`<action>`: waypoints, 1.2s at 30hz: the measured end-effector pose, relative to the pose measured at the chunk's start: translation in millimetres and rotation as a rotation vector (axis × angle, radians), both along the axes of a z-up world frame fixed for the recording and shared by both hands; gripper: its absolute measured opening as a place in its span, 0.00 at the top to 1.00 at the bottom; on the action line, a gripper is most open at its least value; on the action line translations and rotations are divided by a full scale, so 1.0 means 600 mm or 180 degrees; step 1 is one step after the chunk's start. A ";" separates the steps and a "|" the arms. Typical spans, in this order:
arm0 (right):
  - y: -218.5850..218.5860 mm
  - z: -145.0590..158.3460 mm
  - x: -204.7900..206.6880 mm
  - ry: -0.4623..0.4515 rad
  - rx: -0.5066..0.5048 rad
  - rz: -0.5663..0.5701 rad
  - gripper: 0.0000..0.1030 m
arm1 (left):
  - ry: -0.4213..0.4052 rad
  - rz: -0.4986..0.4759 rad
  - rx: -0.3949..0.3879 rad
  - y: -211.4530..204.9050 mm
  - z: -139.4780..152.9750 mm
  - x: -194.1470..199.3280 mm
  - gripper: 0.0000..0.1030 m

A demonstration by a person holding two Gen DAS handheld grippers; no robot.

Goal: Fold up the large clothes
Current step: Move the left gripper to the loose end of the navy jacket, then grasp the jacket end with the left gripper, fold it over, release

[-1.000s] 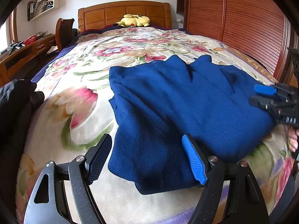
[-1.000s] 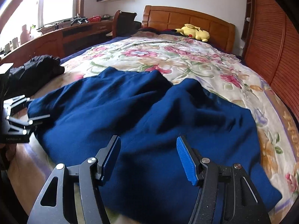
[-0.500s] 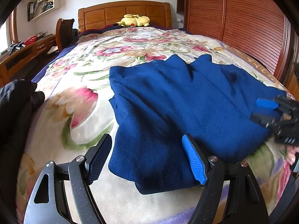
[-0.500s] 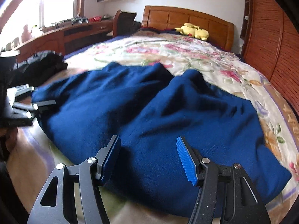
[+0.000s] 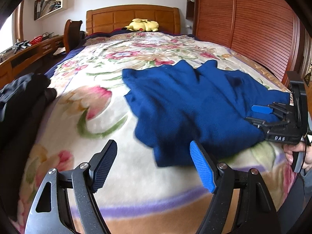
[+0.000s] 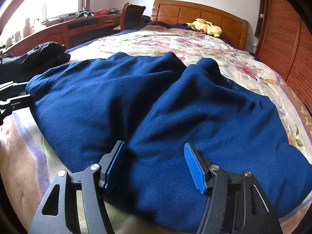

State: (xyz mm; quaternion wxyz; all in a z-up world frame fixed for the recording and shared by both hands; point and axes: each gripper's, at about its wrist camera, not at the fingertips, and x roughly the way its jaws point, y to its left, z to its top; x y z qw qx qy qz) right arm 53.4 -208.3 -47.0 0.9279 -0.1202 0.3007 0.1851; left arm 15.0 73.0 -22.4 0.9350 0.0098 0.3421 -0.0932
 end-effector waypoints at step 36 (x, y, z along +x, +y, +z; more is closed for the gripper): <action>-0.016 0.001 -0.009 -0.0010 0.0131 0.0031 0.37 | -0.0143 0.0053 -0.0484 -0.005 0.011 0.007 0.73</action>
